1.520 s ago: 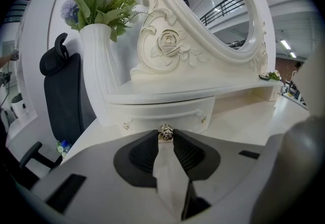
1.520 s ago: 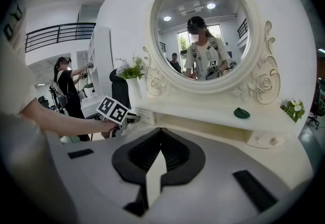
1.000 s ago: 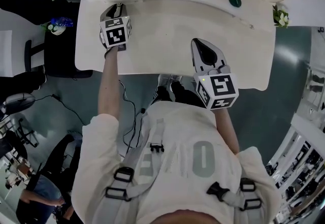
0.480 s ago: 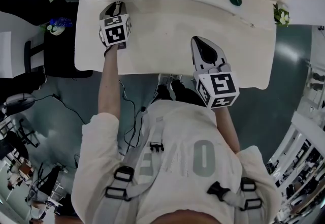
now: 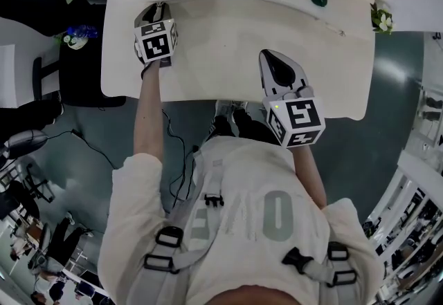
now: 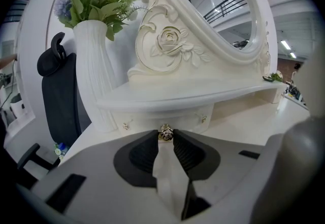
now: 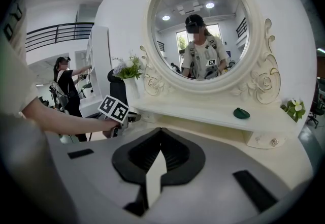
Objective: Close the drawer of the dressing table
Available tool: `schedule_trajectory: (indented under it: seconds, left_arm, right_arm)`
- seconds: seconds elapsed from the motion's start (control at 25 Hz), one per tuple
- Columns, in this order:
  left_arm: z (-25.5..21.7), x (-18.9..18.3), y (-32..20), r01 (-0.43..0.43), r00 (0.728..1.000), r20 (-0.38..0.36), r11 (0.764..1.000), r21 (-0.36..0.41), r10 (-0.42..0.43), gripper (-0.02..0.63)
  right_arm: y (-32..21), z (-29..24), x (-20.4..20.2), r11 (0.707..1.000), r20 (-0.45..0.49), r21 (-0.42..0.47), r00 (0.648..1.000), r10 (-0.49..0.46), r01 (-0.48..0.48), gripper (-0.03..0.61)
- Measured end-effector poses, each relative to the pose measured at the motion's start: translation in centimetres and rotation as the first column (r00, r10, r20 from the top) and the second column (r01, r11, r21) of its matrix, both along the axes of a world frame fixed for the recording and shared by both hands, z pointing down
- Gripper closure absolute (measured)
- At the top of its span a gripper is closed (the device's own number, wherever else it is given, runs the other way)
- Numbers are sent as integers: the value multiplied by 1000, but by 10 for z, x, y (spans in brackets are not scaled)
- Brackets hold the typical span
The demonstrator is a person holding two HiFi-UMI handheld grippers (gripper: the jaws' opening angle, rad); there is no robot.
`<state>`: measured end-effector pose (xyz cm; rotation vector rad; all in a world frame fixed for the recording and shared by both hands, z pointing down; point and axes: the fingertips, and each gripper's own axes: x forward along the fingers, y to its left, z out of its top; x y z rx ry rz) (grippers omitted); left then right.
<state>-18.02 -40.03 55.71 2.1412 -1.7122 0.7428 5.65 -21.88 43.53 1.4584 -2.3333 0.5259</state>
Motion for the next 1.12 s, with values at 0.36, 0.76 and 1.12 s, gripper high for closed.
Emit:
schedule_trajectory:
  seconds: [0.36, 0.76, 1.12]
  left_arm:
    - [-11, 1, 3, 32, 999, 2, 999, 28, -32, 505]
    - [-87, 5, 20, 27, 999, -46, 988, 149, -20, 505]
    - [-242, 50, 65, -1, 989, -132, 882, 471, 71, 564]
  right_arm:
    - [9, -7, 6, 1000, 4, 16, 1000, 8, -8, 569]
    - [23, -30, -1, 996, 25, 88, 1000, -11, 8, 569]
    - [26, -67, 1, 980, 37, 196, 999, 8, -15, 569]
